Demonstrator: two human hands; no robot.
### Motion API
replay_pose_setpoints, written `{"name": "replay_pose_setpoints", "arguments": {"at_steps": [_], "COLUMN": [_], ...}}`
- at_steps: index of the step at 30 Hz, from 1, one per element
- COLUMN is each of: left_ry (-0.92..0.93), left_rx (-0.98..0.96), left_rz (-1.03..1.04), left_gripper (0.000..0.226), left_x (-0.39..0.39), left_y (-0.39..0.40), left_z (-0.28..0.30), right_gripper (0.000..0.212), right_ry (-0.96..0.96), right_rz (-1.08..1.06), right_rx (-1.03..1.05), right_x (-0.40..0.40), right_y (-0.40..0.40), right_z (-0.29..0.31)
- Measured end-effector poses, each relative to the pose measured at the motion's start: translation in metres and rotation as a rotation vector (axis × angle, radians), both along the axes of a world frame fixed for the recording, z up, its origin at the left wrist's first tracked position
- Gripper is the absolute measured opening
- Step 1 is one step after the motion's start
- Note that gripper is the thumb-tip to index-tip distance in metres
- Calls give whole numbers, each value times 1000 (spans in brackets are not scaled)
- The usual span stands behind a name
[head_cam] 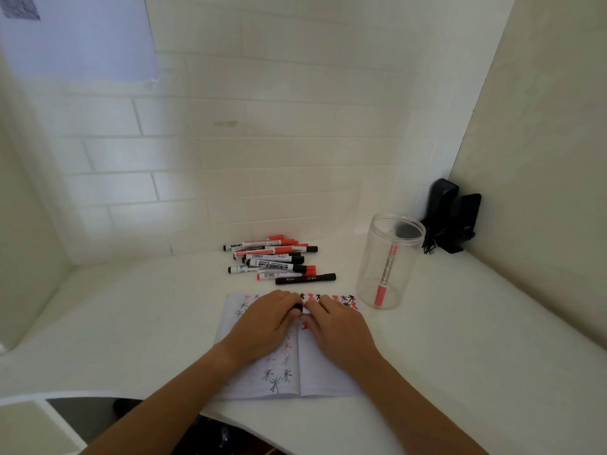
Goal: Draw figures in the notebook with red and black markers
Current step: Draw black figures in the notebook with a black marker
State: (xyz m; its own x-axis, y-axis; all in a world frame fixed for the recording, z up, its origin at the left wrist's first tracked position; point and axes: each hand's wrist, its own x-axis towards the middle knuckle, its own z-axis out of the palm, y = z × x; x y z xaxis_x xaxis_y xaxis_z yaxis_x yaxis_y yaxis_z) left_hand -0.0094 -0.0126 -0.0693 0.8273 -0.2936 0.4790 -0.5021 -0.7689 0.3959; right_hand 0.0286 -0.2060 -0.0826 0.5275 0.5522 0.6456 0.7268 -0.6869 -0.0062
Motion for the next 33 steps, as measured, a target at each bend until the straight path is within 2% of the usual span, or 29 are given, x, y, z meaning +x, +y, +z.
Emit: {"name": "replay_pose_setpoints", "arguments": {"at_steps": [3, 7, 11, 14, 16, 22, 25, 28, 33], "left_ry": [-1, -2, -30, -61, -78, -45, 19, 47, -36], "left_rx": [-30, -45, -102, -174, -153, -73, -93, -134, -79], "left_rz": [1, -22, -21, 81, 167, 324, 367, 377, 318], "left_gripper": [47, 37, 25, 18, 12, 18, 26, 41, 37], "left_x": [0, 1, 0, 2, 6, 31, 44, 51, 33], "left_y": [0, 1, 4, 8, 9, 13, 15, 14, 10], "left_z": [-1, -2, -1, 0, -4, -9, -7, -8, -7], "right_gripper": [24, 14, 34, 40, 41, 64, 50, 46, 35], "right_ry": [-39, 5, 84, 124, 138, 286, 319, 302, 393], "right_rz": [31, 24, -30, -79, -103, -99, -20, 52, 164], "right_rx": [-54, -34, -29, -17, 6, 129, 146, 135, 375], "right_x": [1, -3, -7, -6, -8, -11, -9, -5, -6], "right_y": [4, 3, 0, -3, -2, -1, -3, -7, -18], "right_z": [-4, 1, 3, 4, 5, 11, 13, 11, 17]}}
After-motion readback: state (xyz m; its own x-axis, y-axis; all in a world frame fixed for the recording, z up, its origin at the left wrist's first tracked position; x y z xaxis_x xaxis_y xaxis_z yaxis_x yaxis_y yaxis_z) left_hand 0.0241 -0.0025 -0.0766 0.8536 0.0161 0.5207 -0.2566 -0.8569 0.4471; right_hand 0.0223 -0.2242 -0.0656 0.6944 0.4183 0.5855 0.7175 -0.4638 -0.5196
